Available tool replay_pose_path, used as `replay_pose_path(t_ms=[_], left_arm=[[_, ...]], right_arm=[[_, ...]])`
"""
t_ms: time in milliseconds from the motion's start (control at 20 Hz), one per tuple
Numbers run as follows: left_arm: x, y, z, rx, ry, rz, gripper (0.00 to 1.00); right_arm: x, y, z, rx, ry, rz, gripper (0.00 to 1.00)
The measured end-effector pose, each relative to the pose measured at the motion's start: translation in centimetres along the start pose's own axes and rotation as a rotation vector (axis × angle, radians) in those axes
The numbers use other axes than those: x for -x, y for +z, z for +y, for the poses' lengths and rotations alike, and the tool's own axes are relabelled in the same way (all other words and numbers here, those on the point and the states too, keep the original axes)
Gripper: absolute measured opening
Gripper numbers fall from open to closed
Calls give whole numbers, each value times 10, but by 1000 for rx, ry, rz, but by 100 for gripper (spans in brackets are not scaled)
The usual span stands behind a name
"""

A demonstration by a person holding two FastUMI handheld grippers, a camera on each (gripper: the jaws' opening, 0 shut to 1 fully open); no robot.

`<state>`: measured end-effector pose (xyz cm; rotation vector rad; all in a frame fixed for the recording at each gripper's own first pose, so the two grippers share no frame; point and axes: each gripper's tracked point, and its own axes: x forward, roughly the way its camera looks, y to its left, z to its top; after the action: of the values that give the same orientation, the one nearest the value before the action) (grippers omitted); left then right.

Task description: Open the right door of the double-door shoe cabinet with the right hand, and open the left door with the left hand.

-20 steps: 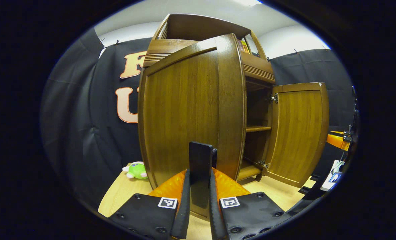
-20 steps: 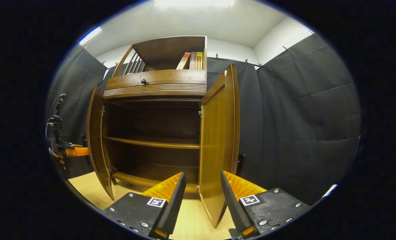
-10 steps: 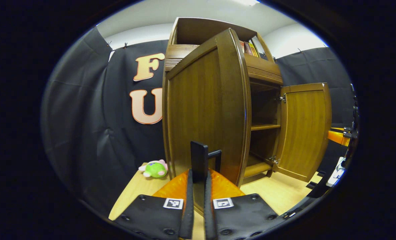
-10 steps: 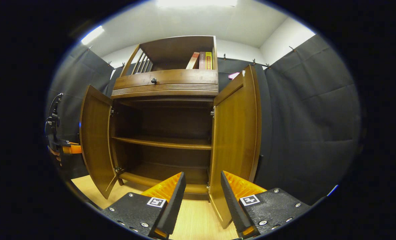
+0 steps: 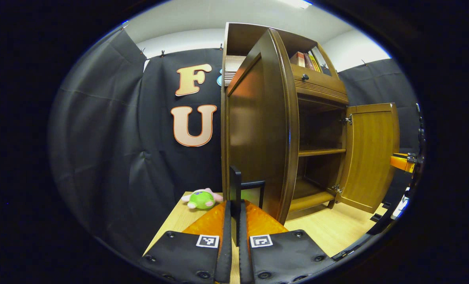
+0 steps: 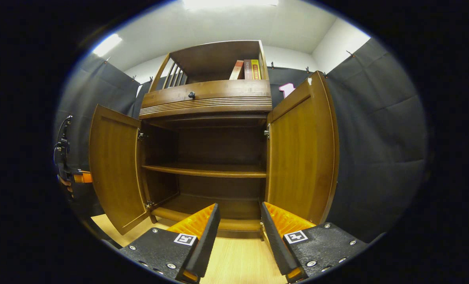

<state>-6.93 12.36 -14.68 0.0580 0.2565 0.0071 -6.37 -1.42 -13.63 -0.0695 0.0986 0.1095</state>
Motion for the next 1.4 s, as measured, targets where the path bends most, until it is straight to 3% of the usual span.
replay_pose_path(t_ms=[250,400,450,1100,1150,1200,1250,1300,1350,1400], left_arm=[[1,2,32,-8,50,1,12],[3,3,42,11,56,4,1],[5,3,44,13,56,4,8],[37,7,54,47,69,0,8],[40,11,52,48,77,-5,1],[45,18,48,50,84,-15,8],[48,25,46,53,94,-30,1],[51,31,46,55,110,-48,8],[55,40,47,50,125,-70,8],[59,50,45,53,136,-97,8]], right_arm=[[-2,-4,5,14,10,12,66],[-4,-4,10,2,20,9,66],[-5,-4,12,0,25,11,66],[-11,-4,9,0,-3,21,66],[-12,-3,8,-1,-9,21,66],[-12,-3,6,1,-15,22,66],[-13,-2,5,3,-20,23,66],[-13,0,3,3,-26,22,66],[-14,4,1,2,-31,20,66],[-14,8,0,1,-35,18,77]])
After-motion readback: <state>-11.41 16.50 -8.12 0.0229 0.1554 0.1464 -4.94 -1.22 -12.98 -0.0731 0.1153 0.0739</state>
